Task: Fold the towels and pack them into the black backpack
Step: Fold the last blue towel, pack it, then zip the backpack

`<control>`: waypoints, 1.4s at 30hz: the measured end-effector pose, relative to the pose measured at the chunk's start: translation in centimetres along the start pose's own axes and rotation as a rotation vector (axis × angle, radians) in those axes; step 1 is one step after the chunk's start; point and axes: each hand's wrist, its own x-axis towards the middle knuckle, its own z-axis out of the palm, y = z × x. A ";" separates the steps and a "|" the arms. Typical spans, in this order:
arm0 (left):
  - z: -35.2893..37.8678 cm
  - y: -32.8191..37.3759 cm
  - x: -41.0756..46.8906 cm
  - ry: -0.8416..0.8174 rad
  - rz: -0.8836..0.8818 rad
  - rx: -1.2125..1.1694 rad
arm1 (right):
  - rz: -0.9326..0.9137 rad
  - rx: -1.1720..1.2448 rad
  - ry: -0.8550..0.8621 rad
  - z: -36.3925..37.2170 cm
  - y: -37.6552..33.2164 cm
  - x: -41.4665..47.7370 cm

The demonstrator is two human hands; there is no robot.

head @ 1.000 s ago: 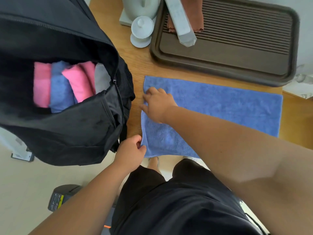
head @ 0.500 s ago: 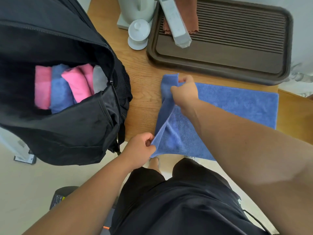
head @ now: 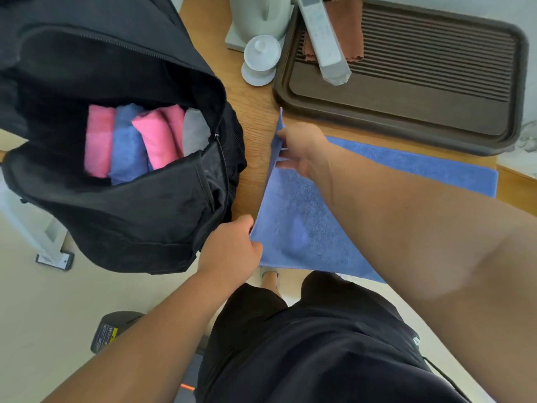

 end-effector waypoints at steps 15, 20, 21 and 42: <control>3.4 9.6 0.0 -0.534 -0.007 -0.449 | -0.126 0.210 0.098 -12.1 1.7 -2.3; 6.7 14.9 -0.8 -0.639 -0.020 -0.470 | -0.166 0.188 0.112 -19.7 3.4 -3.8; 7.5 15.7 -0.9 -0.651 -0.032 -0.472 | -0.171 0.167 0.126 -21.2 3.9 -3.9; 15.0 21.2 -2.5 -0.464 -0.074 -0.295 | -0.310 -0.168 0.222 -28.5 8.8 -3.7</control>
